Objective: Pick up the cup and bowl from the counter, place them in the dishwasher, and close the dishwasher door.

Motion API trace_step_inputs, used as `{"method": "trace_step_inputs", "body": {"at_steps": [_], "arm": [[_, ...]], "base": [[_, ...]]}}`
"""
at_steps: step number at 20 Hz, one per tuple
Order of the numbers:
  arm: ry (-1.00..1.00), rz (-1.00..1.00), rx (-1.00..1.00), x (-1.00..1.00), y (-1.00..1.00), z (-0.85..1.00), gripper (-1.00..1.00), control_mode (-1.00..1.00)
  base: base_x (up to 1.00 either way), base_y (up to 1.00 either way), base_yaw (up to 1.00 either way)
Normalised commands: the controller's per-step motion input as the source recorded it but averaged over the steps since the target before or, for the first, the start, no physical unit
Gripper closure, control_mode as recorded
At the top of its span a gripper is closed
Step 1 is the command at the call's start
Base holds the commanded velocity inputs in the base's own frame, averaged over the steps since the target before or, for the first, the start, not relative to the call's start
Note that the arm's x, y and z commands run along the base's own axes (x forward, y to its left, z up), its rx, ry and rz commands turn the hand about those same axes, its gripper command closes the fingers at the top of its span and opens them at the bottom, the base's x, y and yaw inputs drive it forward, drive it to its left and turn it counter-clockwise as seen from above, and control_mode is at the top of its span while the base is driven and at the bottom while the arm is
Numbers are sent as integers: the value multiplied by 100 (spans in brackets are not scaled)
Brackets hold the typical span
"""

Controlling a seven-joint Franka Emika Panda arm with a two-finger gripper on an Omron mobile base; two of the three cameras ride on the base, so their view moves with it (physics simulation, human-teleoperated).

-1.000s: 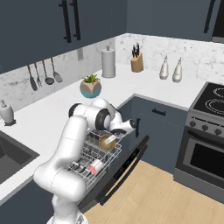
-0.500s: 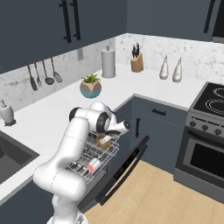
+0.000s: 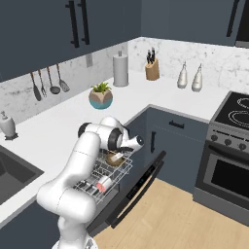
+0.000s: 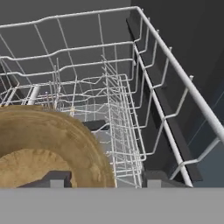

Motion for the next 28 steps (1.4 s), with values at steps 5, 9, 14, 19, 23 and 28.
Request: {"method": "trace_step_inputs", "body": {"at_steps": [5,9,14,19,23,28], "arm": [[-3,-4,3,-20,-64,29,-100,-100],[-9,-7,0,-72,-47,45,-100,-100],[-35,-2,1,-100,-52,60,-100,-100],[-28,-4,0,-100,-21,91,-100,-100],[-21,-6,2,-90,-41,60,-100,-100],[-7,0,2,-69,-93,30,-100,-100]], "base": [[0,0,0],[0,0,0],[0,0,0],[0,0,0],[0,0,0],[0,0,0]]}}
